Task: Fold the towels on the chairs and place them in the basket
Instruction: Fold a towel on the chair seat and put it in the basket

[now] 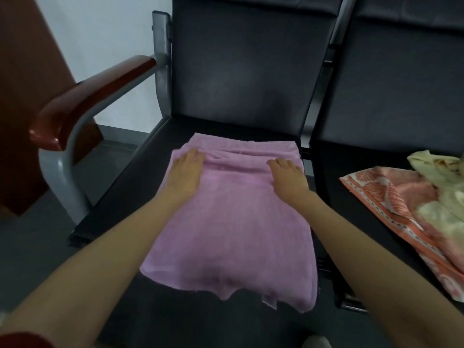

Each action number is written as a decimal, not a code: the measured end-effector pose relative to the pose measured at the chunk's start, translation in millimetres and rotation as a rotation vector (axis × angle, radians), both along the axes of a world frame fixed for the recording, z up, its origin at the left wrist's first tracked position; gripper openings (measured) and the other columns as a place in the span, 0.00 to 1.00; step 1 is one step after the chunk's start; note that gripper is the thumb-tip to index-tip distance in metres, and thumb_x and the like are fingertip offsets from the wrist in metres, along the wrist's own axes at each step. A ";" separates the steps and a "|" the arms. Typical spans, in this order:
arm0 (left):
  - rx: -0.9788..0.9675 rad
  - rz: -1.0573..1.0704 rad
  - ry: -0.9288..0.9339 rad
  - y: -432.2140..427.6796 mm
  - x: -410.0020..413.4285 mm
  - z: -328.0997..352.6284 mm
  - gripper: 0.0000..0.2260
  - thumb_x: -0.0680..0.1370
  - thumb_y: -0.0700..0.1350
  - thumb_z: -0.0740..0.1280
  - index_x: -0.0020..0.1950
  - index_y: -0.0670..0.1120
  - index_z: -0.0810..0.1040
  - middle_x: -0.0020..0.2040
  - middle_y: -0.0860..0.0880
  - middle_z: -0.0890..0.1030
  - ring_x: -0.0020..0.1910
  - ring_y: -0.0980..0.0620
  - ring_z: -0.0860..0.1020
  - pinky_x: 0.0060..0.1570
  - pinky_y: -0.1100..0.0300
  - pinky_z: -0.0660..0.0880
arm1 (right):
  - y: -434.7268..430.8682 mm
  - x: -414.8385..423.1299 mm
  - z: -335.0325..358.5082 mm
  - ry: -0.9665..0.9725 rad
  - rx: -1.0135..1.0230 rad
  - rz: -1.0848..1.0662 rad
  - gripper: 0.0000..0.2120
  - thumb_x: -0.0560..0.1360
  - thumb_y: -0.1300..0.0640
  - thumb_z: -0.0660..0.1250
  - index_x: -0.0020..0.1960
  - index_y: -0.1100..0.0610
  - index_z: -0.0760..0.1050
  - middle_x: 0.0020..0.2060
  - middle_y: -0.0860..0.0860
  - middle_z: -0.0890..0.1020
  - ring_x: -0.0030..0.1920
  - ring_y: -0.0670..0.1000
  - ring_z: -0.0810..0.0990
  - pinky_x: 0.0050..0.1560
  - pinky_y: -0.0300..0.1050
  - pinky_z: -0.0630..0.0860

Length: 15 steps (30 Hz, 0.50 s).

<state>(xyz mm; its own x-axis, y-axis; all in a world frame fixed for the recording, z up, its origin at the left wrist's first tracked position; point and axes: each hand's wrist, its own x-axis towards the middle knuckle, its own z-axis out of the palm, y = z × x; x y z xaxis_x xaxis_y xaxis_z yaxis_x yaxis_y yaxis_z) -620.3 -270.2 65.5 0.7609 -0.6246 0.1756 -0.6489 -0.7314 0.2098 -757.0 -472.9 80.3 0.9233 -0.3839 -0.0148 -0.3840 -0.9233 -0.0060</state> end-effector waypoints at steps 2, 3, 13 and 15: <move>-0.093 0.053 0.013 -8.3 -15.3 0.2 0.15 0.79 0.42 0.61 0.66 0.44 0.69 0.66 0.44 0.69 0.59 0.43 0.72 0.56 0.51 0.70 | 7.6 -1.6 -3.2 -0.132 0.016 0.007 0.22 0.77 0.61 0.62 0.70 0.55 0.65 0.66 0.54 0.69 0.65 0.56 0.68 0.60 0.49 0.68; -0.106 0.043 0.037 -8.0 -23.1 -2.3 0.14 0.80 0.43 0.62 0.64 0.45 0.70 0.63 0.44 0.71 0.56 0.43 0.73 0.53 0.51 0.71 | 12.8 -5.0 -5.5 -0.163 0.063 0.025 0.19 0.77 0.60 0.62 0.68 0.56 0.67 0.63 0.54 0.71 0.63 0.56 0.70 0.58 0.48 0.69; 0.252 -0.281 0.566 44.5 -33.5 8.6 0.34 0.74 0.58 0.69 0.75 0.48 0.62 0.74 0.52 0.60 0.72 0.51 0.60 0.71 0.58 0.56 | 15.7 -34.3 16.1 0.532 0.378 0.127 0.44 0.72 0.44 0.70 0.78 0.52 0.48 0.77 0.47 0.48 0.76 0.51 0.50 0.74 0.49 0.56; 0.331 -0.266 0.534 33.1 -22.8 8.6 0.34 0.75 0.54 0.68 0.77 0.47 0.57 0.77 0.50 0.54 0.75 0.50 0.55 0.72 0.59 0.52 | 12.6 -24.7 17.9 0.532 0.352 0.098 0.45 0.72 0.47 0.71 0.78 0.53 0.46 0.77 0.49 0.47 0.77 0.50 0.49 0.74 0.48 0.54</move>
<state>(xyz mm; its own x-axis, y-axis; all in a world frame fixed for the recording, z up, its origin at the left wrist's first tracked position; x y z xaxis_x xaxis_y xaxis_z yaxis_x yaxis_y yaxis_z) -643.1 -237.1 74.1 0.5030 -0.7589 -0.4137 -0.6855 -0.6418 0.3437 -781.7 -460.3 98.1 0.7854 -0.1872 -0.5901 -0.3321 -0.9318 -0.1464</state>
